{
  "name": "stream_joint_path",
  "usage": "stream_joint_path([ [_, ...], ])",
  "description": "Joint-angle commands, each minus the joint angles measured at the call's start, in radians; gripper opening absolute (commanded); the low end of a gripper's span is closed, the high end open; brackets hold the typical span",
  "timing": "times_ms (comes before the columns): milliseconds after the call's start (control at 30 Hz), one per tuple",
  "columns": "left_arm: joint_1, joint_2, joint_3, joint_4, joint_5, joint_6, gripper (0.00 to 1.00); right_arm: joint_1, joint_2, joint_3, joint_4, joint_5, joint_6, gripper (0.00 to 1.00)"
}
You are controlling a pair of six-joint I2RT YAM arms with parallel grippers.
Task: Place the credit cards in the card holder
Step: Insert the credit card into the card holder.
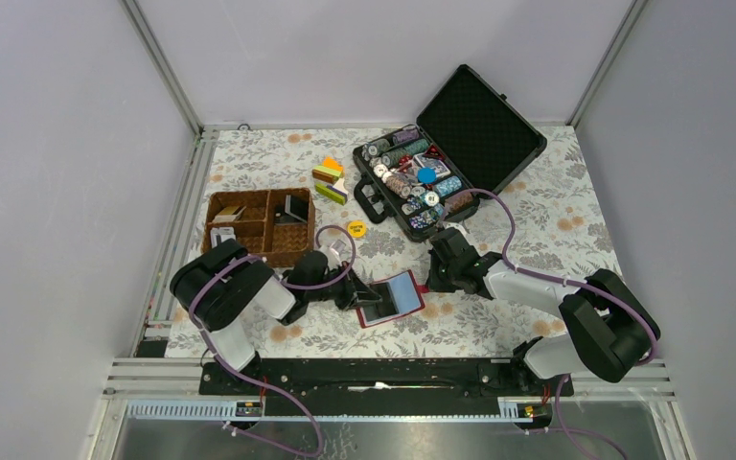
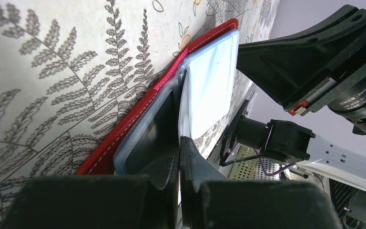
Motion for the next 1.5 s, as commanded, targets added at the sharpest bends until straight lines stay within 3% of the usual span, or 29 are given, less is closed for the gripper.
stream_joint_path([
  [0, -0.022, 0.028, 0.020, 0.002, -0.040, 0.005, 0.00, -0.007, 0.028, -0.020, -0.076, 0.024, -0.020, 0.00],
  [100, -0.027, 0.018, 0.035, -0.044, -0.047, 0.014, 0.00, -0.006, 0.026, -0.020, -0.075, 0.024, -0.019, 0.00],
  [500, -0.027, -0.156, 0.150, -0.536, -0.163, 0.200, 0.41, -0.006, 0.013, -0.020, -0.087, 0.046, -0.023, 0.00],
  [867, -0.049, -0.263, 0.265, -0.913, -0.295, 0.319, 0.64, -0.006, 0.014, -0.017, -0.085, 0.049, -0.032, 0.00],
  [1100, -0.060, -0.295, 0.266, -0.955, -0.294, 0.314, 0.62, -0.005, 0.013, -0.017, -0.082, 0.050, -0.035, 0.00],
  [1467, -0.111, -0.228, 0.242, -0.826, -0.248, 0.238, 0.56, -0.006, 0.015, -0.018, -0.081, 0.047, -0.036, 0.00],
])
